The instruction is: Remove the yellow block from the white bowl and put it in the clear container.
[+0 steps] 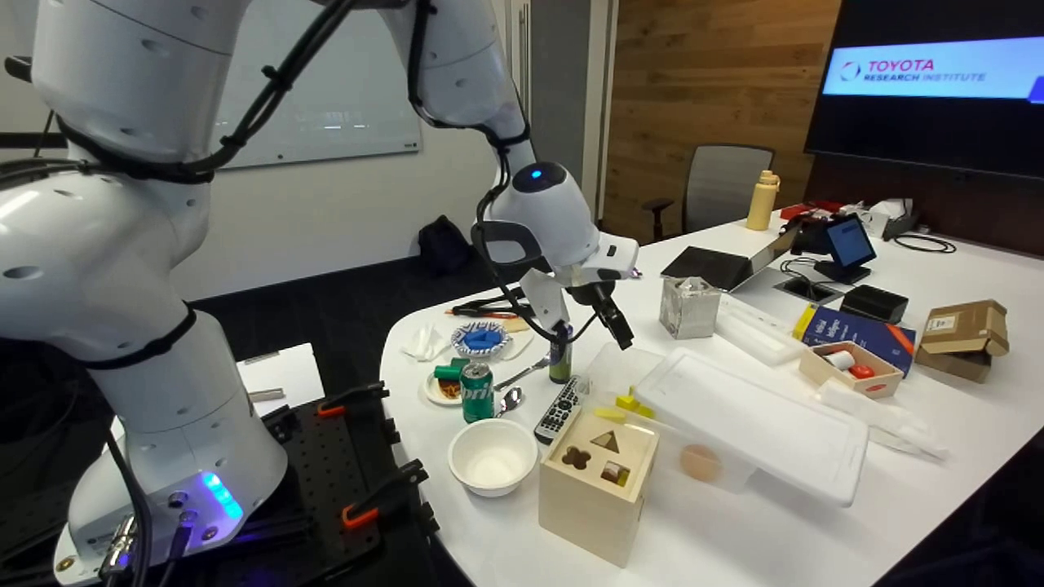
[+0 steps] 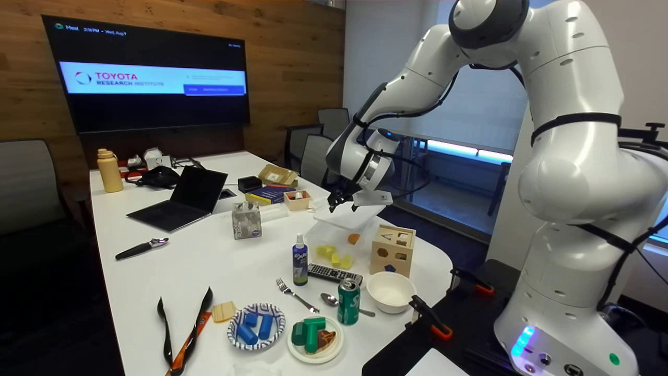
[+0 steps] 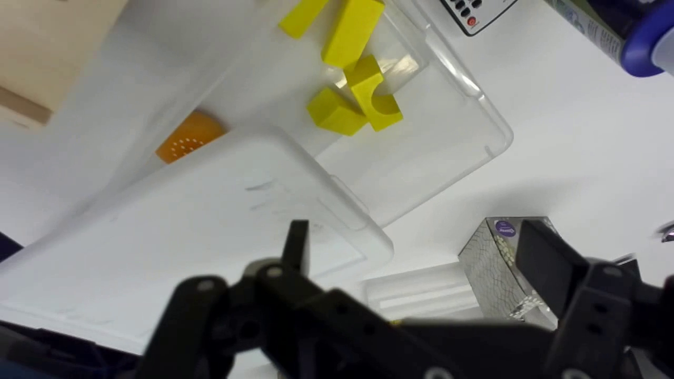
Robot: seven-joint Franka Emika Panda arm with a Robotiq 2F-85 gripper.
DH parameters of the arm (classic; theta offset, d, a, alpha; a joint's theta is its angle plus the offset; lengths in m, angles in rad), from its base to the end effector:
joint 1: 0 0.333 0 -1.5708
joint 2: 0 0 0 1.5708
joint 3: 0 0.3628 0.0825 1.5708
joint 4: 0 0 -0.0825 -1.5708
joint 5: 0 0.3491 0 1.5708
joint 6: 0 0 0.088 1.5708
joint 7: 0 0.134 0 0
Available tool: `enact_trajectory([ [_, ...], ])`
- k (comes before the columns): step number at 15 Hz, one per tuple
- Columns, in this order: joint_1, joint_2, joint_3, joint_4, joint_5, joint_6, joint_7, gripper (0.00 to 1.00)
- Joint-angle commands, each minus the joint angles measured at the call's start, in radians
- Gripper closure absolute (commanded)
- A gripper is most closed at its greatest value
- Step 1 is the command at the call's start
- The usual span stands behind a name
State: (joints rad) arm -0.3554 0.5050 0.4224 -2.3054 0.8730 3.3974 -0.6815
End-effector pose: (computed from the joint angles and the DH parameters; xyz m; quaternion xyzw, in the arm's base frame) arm 0.5513 -0.0626 0.2350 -0.9574 0.1268 -0.2581 0.0274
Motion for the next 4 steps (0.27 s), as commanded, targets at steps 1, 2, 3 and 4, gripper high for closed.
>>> enact_trajectory([
  [1, 0.015, -0.133, -0.037, -0.108, 0.046, -0.099, -0.006, 0.0],
  [2, 0.01, -0.148, -0.044, -0.124, 0.042, -0.125, -0.006, 0.0],
  [3, 0.005, -0.162, -0.051, -0.138, 0.036, -0.149, -0.005, 0.0],
  [4, -0.002, -0.174, -0.056, -0.15, 0.029, -0.171, -0.003, 0.0],
])
